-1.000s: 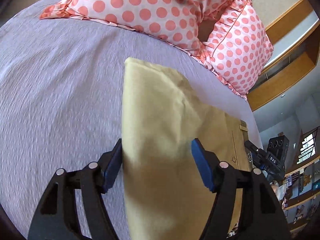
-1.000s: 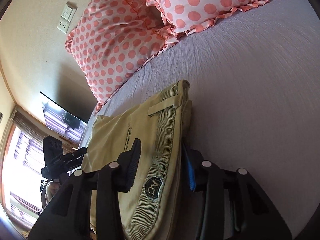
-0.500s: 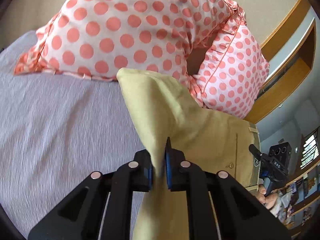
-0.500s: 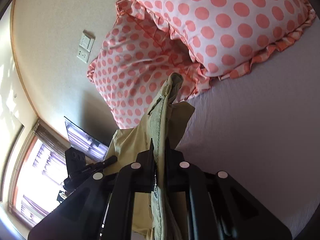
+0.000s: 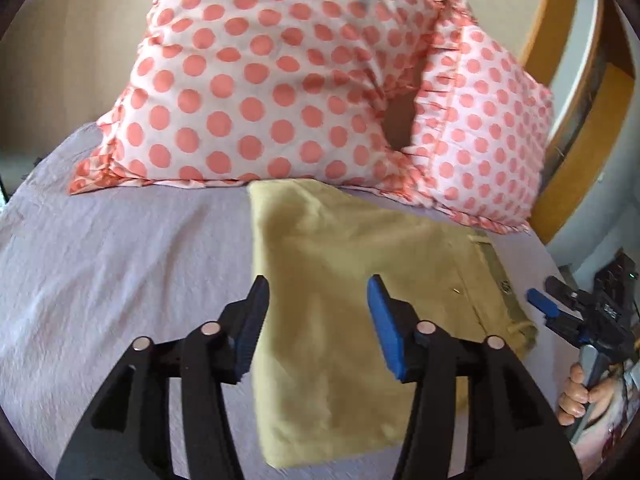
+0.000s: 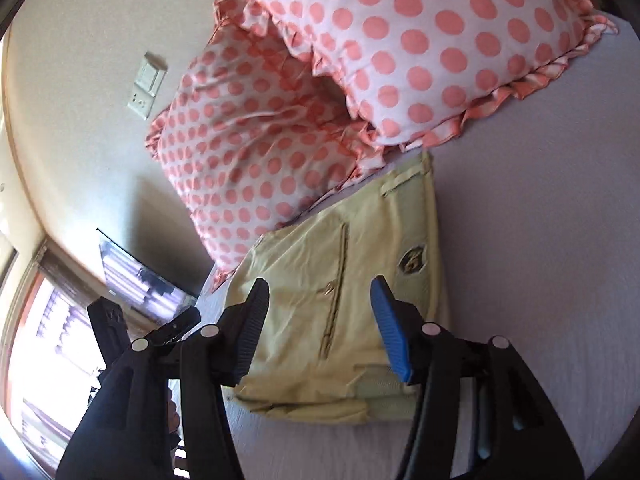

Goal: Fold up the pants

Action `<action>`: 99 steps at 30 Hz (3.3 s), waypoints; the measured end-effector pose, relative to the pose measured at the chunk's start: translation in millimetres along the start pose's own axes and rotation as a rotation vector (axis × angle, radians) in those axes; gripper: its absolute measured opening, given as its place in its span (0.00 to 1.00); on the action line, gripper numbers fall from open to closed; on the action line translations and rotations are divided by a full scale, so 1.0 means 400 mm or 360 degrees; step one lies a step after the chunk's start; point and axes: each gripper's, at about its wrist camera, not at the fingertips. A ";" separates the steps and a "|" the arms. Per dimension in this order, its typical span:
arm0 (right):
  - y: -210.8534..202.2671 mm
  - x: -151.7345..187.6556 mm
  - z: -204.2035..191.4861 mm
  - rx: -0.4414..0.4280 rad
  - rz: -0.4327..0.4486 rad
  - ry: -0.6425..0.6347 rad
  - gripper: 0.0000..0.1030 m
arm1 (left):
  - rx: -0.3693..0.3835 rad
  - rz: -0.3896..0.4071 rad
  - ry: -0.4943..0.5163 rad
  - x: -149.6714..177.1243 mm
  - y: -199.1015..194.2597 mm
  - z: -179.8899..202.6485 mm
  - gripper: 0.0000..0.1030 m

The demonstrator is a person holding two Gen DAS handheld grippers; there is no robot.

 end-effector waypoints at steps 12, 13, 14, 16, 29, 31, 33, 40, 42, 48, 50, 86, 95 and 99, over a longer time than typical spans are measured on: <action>-0.079 0.168 -0.113 0.0485 0.0130 -0.0274 0.99 | -0.0285 -0.0159 0.0147 0.179 0.010 0.119 0.93; -0.086 0.204 -0.133 0.0507 0.0156 -0.0389 0.99 | -0.0332 -0.0141 0.0178 0.205 -0.014 0.127 0.94; -0.089 0.243 -0.150 0.0545 0.0174 -0.0482 0.99 | -0.0383 -0.0125 0.0208 0.233 -0.037 0.131 0.96; -0.077 0.310 -0.171 0.0621 0.0176 -0.0616 0.99 | -0.0490 -0.0083 0.0259 0.292 -0.073 0.141 0.98; -0.010 0.469 -0.176 0.0944 0.0222 -0.0900 0.99 | -0.0560 0.0070 0.0184 0.422 -0.114 0.120 0.98; -0.011 0.477 -0.174 0.0941 0.0264 -0.0908 0.99 | -0.0559 0.0130 0.0195 0.435 -0.118 0.123 0.98; -0.012 0.483 -0.173 0.0942 0.0296 -0.0915 0.99 | -0.0560 0.0170 0.0201 0.443 -0.121 0.123 0.98; -0.010 0.480 -0.177 0.0956 0.0278 -0.0907 0.99 | -0.0565 0.0184 0.0203 0.446 -0.122 0.127 0.98; -0.010 0.479 -0.177 0.0958 0.0276 -0.0906 0.99 | -0.0566 0.0185 0.0203 0.446 -0.122 0.128 0.98; -0.011 0.479 -0.176 0.0955 0.0275 -0.0906 0.99 | -0.0566 0.0185 0.0203 0.446 -0.122 0.129 0.98; -0.011 0.479 -0.176 0.0955 0.0274 -0.0907 0.99 | -0.0567 0.0184 0.0202 0.446 -0.122 0.129 0.98; -0.012 0.478 -0.175 0.0954 0.0271 -0.0907 0.99 | -0.0575 0.0185 0.0197 0.449 -0.120 0.138 0.98; -0.012 0.477 -0.175 0.0953 0.0271 -0.0908 0.99 | -0.0572 0.0178 0.0199 0.454 -0.116 0.145 0.98; -0.012 0.477 -0.175 0.0953 0.0270 -0.0908 0.99 | -0.0571 0.0179 0.0199 0.454 -0.116 0.143 0.98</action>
Point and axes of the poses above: each gripper's, at about its wrist camera, not at the fingertips, and y roughly the way its jaws point, z to its right, x to its underside, and after that the axes turned 2 degrees about z, right-handed
